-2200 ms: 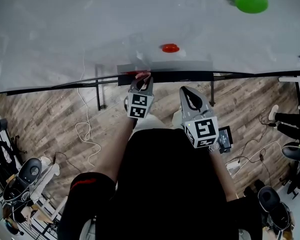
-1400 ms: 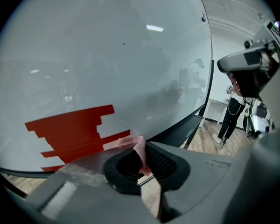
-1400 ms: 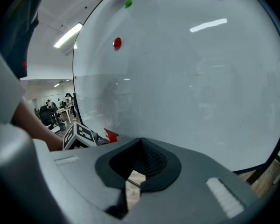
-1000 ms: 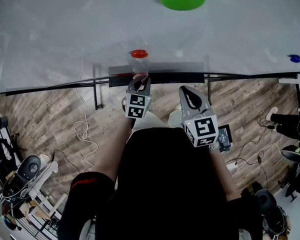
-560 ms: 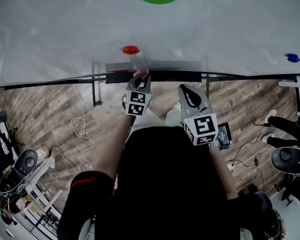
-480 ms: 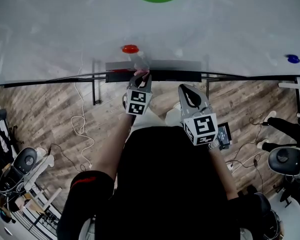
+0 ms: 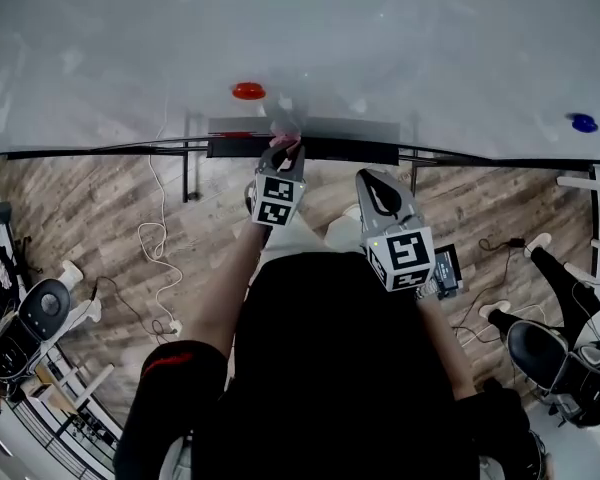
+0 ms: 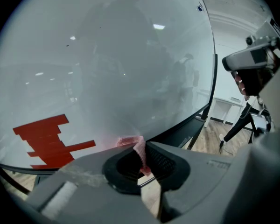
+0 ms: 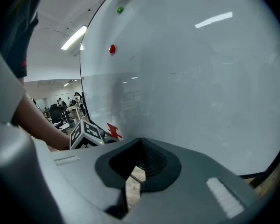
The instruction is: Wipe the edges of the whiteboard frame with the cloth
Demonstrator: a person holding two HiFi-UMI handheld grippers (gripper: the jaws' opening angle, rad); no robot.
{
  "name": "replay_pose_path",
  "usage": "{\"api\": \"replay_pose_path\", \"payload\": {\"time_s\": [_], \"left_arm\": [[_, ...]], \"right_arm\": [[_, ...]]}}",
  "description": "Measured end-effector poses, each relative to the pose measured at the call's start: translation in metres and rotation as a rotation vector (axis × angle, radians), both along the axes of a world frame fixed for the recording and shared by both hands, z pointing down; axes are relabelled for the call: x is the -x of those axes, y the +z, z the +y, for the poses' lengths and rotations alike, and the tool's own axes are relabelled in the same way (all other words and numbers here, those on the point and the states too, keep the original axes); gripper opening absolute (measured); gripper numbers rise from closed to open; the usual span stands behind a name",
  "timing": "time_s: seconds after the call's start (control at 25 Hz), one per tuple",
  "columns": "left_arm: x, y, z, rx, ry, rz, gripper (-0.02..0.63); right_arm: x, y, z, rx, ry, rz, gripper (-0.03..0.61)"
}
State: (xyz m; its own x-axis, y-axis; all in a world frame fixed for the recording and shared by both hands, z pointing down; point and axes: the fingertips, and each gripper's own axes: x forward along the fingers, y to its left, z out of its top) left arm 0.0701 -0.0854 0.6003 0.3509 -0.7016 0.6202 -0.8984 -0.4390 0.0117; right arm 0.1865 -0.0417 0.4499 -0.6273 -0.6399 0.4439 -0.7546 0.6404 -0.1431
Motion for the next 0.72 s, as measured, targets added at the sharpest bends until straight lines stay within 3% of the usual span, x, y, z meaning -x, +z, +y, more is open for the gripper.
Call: {"api": "replay_pose_path", "payload": {"time_s": [0.72], "left_arm": [[-0.020, 0.001, 0.000, -0.009, -0.060, -0.009, 0.017]], "right_arm": [[-0.024, -0.003, 0.008, -0.004, -0.085, -0.004, 0.002]]}}
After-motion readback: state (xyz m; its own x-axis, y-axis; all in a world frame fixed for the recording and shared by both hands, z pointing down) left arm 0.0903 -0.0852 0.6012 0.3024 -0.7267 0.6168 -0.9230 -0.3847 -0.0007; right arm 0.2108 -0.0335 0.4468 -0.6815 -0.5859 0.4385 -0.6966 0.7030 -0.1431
